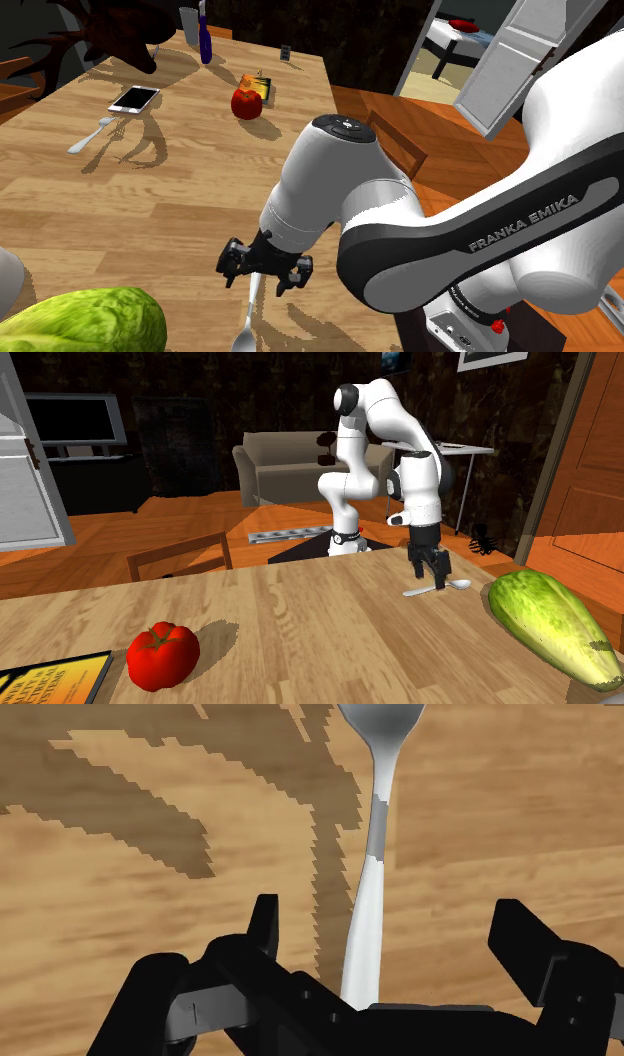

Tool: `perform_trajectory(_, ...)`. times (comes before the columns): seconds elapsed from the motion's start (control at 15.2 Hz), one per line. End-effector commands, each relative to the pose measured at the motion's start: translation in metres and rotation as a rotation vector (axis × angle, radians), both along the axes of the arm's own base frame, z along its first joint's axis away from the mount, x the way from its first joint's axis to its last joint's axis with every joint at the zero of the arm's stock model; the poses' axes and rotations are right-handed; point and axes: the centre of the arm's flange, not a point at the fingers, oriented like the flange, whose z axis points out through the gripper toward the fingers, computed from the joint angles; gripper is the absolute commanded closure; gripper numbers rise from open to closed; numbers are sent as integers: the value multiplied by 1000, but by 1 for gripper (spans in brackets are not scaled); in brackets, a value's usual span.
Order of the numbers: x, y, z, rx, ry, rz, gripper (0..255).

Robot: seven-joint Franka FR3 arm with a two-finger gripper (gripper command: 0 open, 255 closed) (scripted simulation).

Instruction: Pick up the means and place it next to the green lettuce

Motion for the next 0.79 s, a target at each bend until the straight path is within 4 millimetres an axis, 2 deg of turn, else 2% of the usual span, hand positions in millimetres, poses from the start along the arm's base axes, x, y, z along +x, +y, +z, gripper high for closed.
perform_trajectory(0.0,0,0,0,0,0,0,0)
perform_trajectory(0.26,-2,-13,48,0,0,0,0)
perform_trajectory(0.73,-2,-13,48,0,0,0,0)
